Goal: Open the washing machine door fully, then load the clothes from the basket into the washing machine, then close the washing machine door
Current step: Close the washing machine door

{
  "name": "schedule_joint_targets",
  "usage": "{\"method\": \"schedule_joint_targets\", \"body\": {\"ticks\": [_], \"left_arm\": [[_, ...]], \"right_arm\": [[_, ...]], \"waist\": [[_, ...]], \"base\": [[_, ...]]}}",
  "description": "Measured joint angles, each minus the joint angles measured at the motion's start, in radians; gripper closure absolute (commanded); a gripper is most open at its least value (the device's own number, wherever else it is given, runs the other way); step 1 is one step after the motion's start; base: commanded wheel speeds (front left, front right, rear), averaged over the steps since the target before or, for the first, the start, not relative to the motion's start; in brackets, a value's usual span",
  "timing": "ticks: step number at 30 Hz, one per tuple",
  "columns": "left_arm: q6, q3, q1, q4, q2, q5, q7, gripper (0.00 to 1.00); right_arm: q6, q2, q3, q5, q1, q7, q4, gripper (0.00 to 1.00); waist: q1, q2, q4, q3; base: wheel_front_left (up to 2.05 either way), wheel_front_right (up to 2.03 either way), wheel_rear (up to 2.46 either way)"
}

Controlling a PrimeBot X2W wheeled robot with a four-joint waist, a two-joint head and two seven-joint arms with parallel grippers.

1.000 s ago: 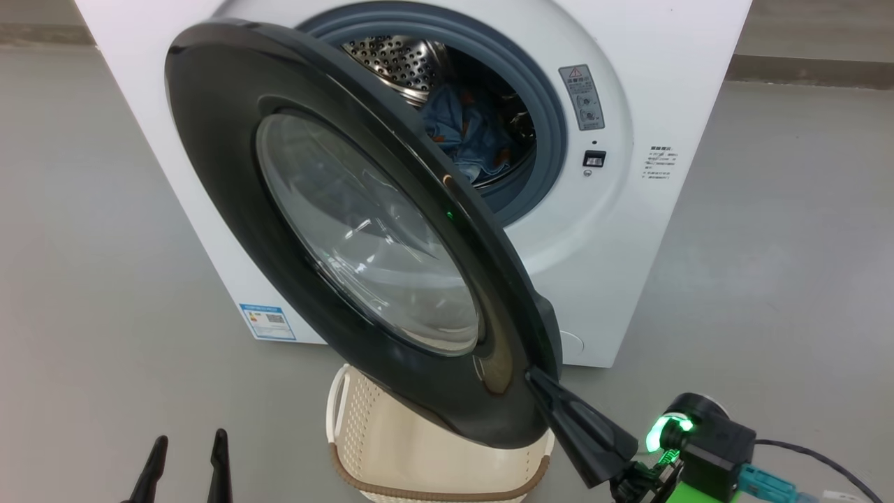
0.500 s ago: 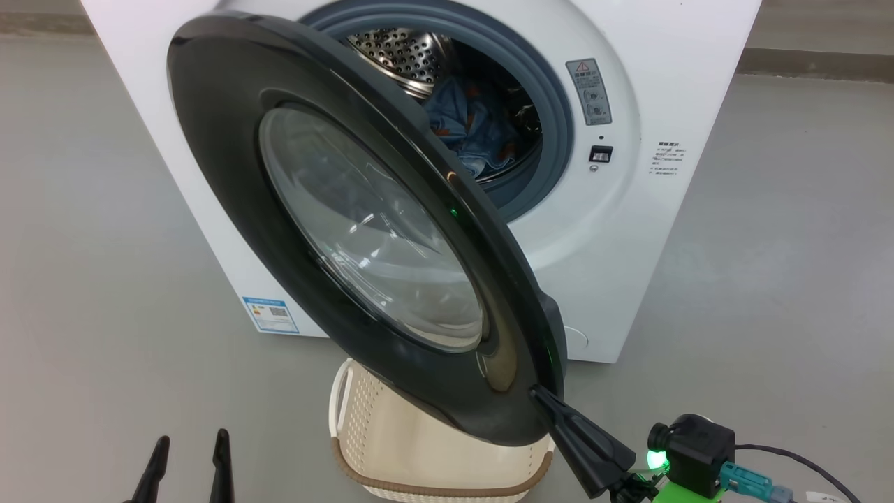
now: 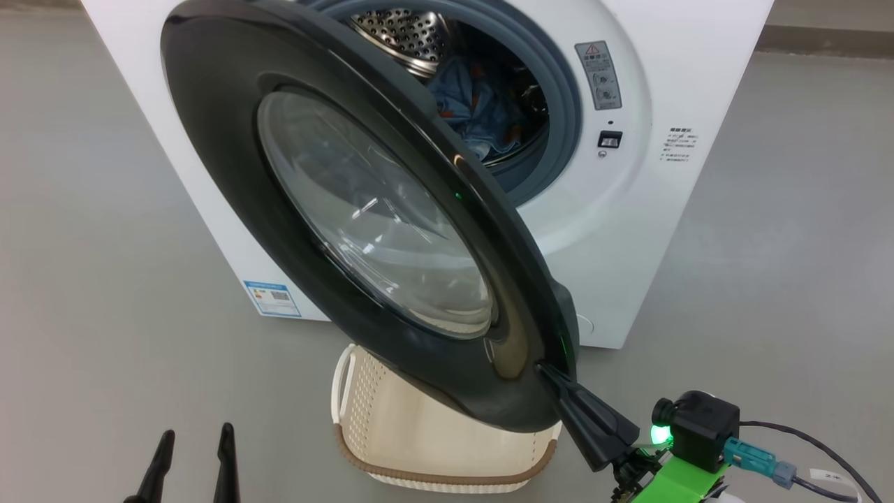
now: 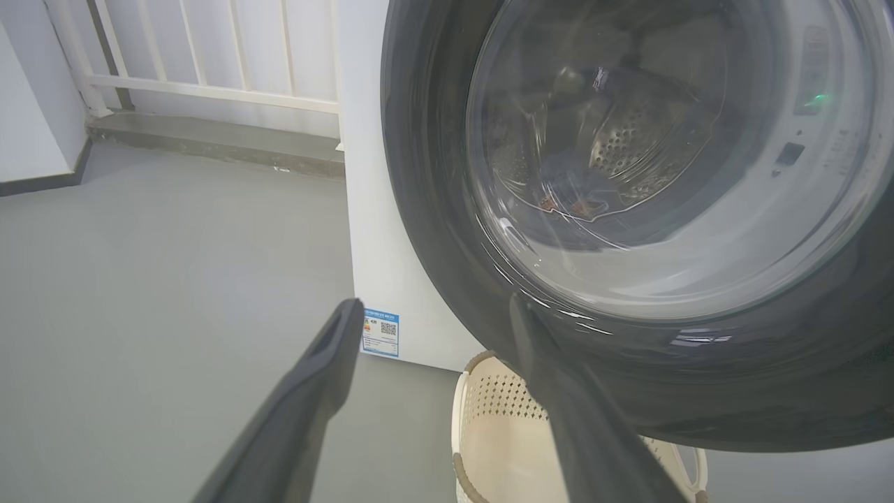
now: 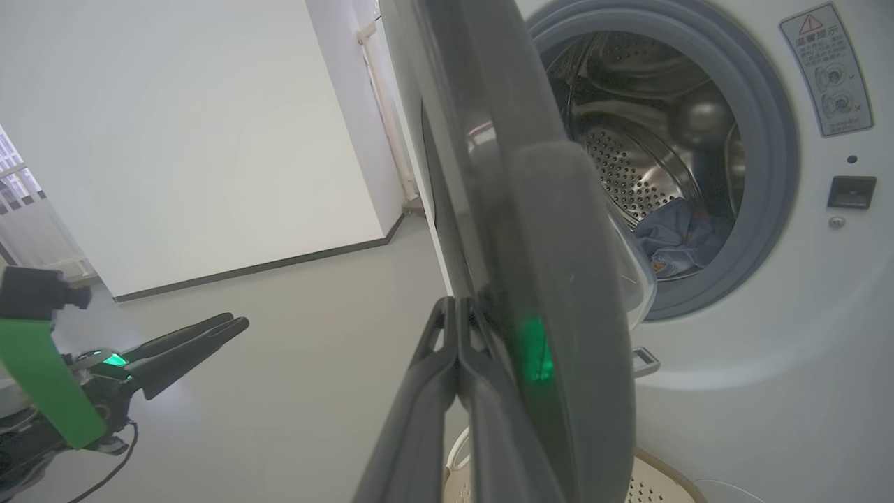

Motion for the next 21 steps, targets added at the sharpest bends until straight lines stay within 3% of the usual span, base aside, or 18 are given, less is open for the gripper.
{"method": "schedule_joint_targets", "body": {"ticks": [21], "left_arm": [[0.0,-0.022,-0.05,-0.017,-0.012,0.0,-0.003,0.0]], "right_arm": [[0.005,0.023,-0.154,0.002,-0.123,0.0,0.068,1.0]], "waist": [[0.0,0.0,-0.003,0.09]], "base": [[0.0,0.0,0.0]]}}
